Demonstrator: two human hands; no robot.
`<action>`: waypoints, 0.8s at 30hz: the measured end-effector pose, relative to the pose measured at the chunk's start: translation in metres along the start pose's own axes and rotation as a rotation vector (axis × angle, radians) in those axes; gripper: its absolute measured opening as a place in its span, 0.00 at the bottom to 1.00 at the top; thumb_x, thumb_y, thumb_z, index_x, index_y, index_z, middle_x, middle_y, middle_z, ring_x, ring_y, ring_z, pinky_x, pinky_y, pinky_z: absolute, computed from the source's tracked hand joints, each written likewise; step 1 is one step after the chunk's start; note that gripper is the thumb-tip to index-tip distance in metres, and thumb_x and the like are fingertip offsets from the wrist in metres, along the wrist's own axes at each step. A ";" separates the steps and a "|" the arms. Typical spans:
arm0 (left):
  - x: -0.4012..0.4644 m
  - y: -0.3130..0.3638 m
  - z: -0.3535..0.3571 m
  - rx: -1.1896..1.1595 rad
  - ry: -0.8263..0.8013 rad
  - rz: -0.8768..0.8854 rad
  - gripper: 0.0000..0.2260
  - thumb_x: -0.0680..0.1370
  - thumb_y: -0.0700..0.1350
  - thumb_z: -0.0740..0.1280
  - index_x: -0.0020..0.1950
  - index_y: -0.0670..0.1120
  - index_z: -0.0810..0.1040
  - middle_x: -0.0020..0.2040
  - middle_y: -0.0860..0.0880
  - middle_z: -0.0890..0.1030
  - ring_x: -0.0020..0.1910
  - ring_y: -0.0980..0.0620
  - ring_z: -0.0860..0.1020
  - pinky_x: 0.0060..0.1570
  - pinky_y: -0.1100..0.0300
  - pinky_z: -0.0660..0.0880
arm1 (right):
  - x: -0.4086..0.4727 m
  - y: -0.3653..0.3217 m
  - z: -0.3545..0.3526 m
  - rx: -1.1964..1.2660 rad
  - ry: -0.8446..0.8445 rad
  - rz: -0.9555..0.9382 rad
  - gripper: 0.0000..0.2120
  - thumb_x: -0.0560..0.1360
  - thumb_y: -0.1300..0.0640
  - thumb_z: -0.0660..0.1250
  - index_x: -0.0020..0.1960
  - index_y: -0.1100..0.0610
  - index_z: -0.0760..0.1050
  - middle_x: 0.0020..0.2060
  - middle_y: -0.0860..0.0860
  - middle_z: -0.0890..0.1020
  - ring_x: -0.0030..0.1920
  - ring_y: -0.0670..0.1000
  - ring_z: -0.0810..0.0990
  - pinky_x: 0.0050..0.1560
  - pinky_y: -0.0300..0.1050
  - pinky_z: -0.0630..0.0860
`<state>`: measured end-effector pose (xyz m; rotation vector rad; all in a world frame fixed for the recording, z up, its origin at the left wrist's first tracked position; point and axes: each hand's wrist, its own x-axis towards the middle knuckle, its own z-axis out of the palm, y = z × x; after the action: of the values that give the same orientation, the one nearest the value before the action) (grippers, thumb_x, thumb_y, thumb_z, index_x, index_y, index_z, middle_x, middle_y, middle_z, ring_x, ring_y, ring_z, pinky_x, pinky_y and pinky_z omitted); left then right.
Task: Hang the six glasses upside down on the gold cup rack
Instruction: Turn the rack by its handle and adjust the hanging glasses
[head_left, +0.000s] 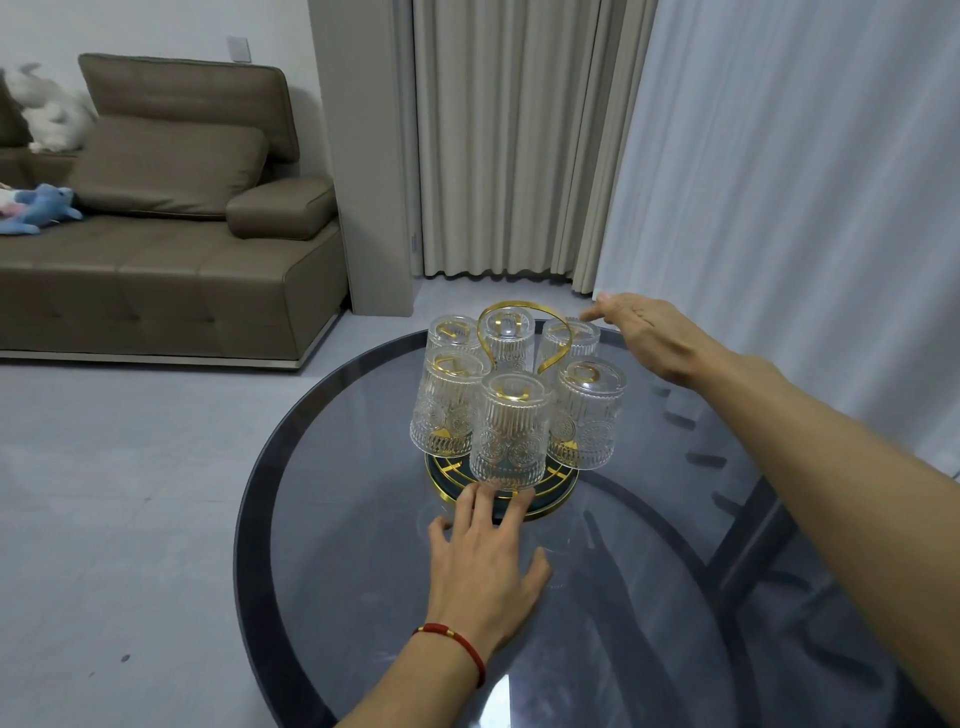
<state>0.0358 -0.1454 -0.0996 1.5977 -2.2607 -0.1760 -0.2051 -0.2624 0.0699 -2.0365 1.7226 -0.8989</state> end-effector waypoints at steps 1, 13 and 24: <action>0.000 0.000 0.000 -0.002 -0.002 0.000 0.28 0.79 0.62 0.56 0.79 0.61 0.55 0.78 0.51 0.59 0.79 0.48 0.53 0.72 0.41 0.59 | 0.001 -0.003 0.001 0.015 0.011 0.006 0.33 0.82 0.33 0.46 0.66 0.51 0.81 0.71 0.53 0.78 0.66 0.50 0.75 0.66 0.47 0.66; 0.001 -0.004 -0.001 -0.016 0.006 0.016 0.28 0.79 0.61 0.57 0.79 0.61 0.55 0.78 0.52 0.60 0.78 0.49 0.53 0.71 0.44 0.60 | 0.033 -0.073 0.034 0.148 -0.255 0.033 0.39 0.77 0.25 0.45 0.66 0.49 0.82 0.73 0.50 0.77 0.76 0.54 0.68 0.76 0.63 0.53; -0.001 -0.001 -0.007 -0.030 -0.003 0.026 0.28 0.79 0.59 0.57 0.79 0.59 0.57 0.78 0.51 0.60 0.78 0.48 0.53 0.71 0.44 0.59 | 0.052 -0.076 0.034 0.026 -0.265 0.198 0.53 0.66 0.15 0.39 0.58 0.49 0.87 0.81 0.55 0.64 0.79 0.58 0.63 0.77 0.72 0.49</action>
<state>0.0394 -0.1446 -0.0940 1.5534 -2.2694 -0.2042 -0.1217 -0.3015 0.1038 -1.8337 1.7163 -0.5588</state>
